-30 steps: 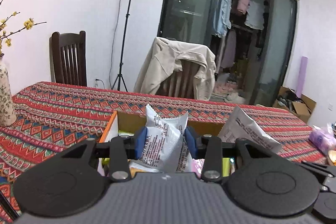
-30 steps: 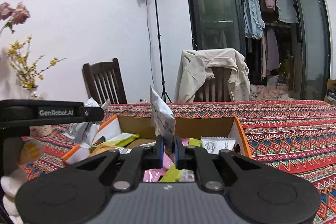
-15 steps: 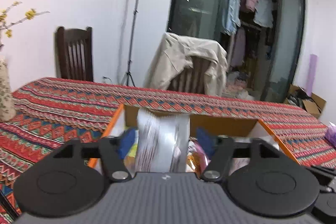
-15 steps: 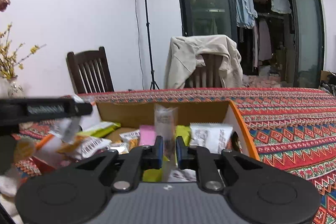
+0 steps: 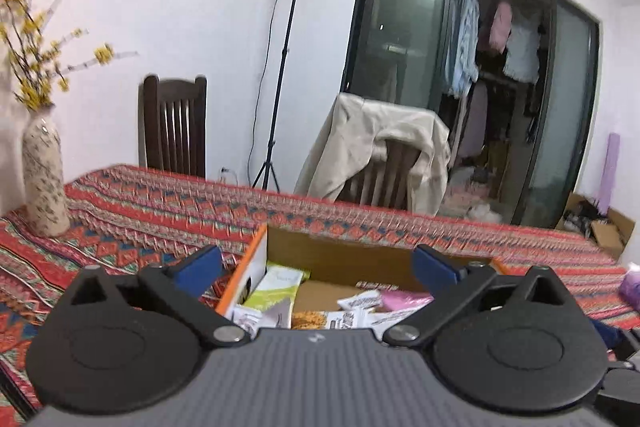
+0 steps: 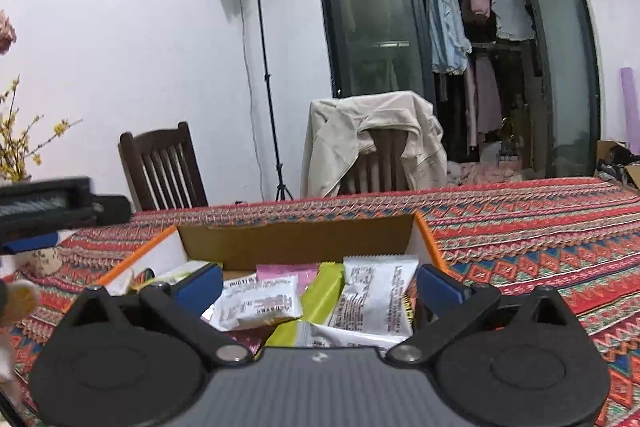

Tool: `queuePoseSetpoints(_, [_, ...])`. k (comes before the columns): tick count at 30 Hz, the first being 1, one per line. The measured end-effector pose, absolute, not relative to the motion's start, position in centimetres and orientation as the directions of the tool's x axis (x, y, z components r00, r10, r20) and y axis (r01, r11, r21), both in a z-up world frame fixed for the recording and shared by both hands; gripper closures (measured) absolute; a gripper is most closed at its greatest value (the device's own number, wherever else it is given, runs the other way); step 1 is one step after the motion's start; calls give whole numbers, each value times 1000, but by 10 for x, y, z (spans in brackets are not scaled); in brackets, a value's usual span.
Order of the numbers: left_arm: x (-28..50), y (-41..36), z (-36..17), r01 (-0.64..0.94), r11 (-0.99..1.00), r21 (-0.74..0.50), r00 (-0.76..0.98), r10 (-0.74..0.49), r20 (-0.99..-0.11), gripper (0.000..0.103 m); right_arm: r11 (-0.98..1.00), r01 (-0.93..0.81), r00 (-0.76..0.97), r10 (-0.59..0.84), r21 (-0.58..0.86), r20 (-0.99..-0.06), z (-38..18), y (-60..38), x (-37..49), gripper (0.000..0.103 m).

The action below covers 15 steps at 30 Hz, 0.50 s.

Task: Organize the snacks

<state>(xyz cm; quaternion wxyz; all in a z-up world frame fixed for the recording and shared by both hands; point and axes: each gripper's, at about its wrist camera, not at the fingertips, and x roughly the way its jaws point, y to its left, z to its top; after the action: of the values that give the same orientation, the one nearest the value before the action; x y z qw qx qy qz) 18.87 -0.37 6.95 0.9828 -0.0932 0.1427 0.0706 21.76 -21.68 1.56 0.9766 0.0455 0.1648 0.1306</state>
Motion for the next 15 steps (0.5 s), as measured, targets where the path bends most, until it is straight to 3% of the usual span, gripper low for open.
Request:
queuePoseSetpoints(7, [121,-2,79,-114,984,-137,969,80,-234,0,958,-261,918,285,121,-275,31,-232,154,0])
queuePoseSetpoints(15, [69,14,53,-120,984,-132,960,81,-266,0,954,-283,899,300,98,-321,16,-246,100,0])
